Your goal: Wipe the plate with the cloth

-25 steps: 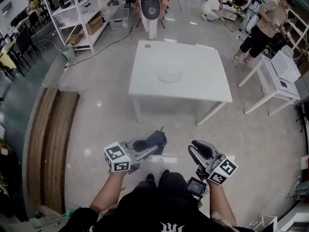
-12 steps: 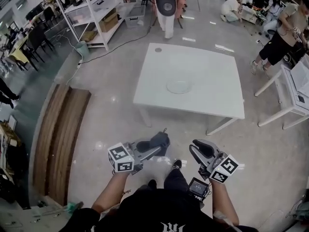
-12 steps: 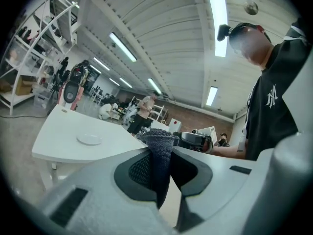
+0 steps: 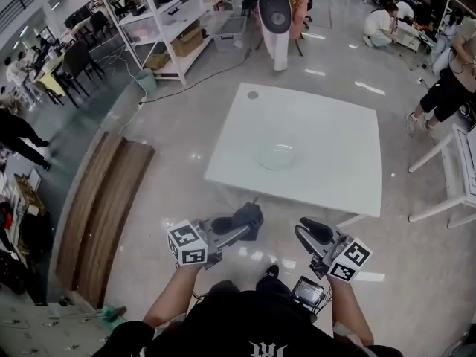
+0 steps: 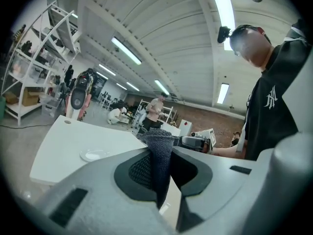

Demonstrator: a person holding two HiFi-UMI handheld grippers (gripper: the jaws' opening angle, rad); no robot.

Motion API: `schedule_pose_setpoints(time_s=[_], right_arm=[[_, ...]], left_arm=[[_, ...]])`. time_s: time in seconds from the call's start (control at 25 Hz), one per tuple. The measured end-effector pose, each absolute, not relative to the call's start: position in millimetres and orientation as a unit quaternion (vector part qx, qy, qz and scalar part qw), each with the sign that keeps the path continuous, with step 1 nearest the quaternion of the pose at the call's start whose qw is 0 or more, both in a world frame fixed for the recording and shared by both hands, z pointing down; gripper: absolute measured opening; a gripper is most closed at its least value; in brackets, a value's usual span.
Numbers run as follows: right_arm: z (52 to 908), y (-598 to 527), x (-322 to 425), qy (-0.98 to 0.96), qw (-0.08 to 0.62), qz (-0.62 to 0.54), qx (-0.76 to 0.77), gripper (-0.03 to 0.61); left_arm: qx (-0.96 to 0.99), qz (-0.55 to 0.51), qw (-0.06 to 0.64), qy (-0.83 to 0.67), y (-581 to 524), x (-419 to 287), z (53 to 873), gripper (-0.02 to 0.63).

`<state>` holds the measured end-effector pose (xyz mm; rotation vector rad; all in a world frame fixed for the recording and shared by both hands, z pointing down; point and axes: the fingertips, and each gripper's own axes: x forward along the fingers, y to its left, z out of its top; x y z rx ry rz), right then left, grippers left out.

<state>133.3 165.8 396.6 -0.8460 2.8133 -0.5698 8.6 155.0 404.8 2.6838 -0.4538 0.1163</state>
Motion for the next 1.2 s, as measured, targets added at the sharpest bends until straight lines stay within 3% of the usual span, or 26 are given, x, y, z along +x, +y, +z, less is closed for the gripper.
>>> schedule_pose_setpoints(time_s=[0.52, 1.2], right_arm=[[418, 99, 149, 0.938, 0.080, -0.207, -0.268, 0.064], [430, -23, 127, 0.904, 0.029, -0.251, -0.345, 0.081]], left_arm=[[0.959, 0.041, 0.207, -0.191, 97, 21, 423, 0.051], [0.959, 0.050, 0.258, -0.108, -24, 6, 467, 0.051]])
